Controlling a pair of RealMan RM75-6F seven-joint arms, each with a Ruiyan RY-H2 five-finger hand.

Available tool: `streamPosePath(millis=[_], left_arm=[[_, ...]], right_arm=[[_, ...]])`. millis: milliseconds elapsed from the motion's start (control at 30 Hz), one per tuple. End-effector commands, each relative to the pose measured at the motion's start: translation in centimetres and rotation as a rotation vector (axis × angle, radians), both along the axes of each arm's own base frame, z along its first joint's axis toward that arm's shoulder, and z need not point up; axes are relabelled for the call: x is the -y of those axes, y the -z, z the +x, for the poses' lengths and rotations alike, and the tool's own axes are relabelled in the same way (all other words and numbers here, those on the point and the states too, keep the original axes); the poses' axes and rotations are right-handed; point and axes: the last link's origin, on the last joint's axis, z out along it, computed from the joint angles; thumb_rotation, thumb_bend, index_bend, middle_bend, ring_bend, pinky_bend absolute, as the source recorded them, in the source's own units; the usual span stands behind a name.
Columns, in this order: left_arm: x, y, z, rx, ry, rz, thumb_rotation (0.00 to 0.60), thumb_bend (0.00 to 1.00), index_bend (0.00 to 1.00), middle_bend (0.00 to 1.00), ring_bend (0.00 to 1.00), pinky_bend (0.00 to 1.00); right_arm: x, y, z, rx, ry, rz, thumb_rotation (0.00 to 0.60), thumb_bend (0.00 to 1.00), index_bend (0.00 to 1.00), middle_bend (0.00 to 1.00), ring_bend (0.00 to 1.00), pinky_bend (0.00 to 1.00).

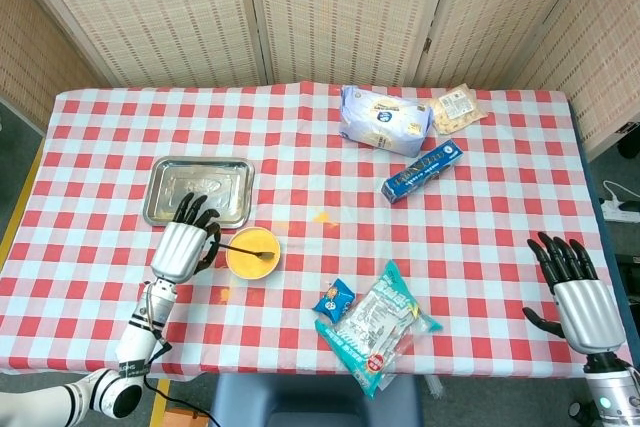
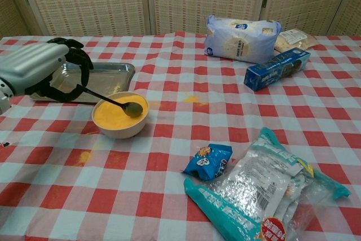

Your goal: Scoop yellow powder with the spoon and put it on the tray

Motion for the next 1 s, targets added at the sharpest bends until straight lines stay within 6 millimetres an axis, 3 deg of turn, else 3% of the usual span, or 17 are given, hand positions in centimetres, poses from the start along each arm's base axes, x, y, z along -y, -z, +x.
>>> streamPosePath(millis=[33, 267, 400, 767, 1000], left_arm=[[-1.7, 0.1, -0.5, -0.037, -0.022, 0.036, 0.6, 0.64, 0.89, 0.29, 0.07, 0.03], [-3.7, -0.4, -0.9, -0.076, -0.03, 0.088, 0.6, 0.64, 0.89, 0.29, 0.07, 0.03], [-3.8, -0.8, -1.1, -0.077, -0.024, 0.099, 0.6, 0.64, 0.89, 0.29, 0.07, 0.03], [0.2, -1.0, -0.6, -0.054, 0.025, 0.039, 0.6, 0.63, 0.89, 0.29, 0.07, 0.03], [1.1, 0.3, -0.7, -0.084, 0.017, 0.002, 0.6, 0.63, 0.89, 0.29, 0.07, 0.03]], right_arm=[[0.0, 0.0, 0.0, 0.001, 0.002, -0.001, 0.6, 0.05, 0.0, 0.0, 0.0, 0.0], [0.2, -0.1, -0.1, -0.003, 0.011, -0.003, 0.6, 0.05, 0.0, 0.0, 0.0, 0.0], [0.2, 0.0, -0.2, -0.005, 0.014, -0.001, 0.6, 0.05, 0.0, 0.0, 0.0, 0.0], [-0.3, 0.0, 0.2, 0.001, -0.007, 0.003, 0.6, 0.05, 0.0, 0.0, 0.0, 0.0], [-0.7, -0.2, 0.4, 0.008, -0.022, -0.001, 0.6, 0.05, 0.0, 0.0, 0.0, 0.0]])
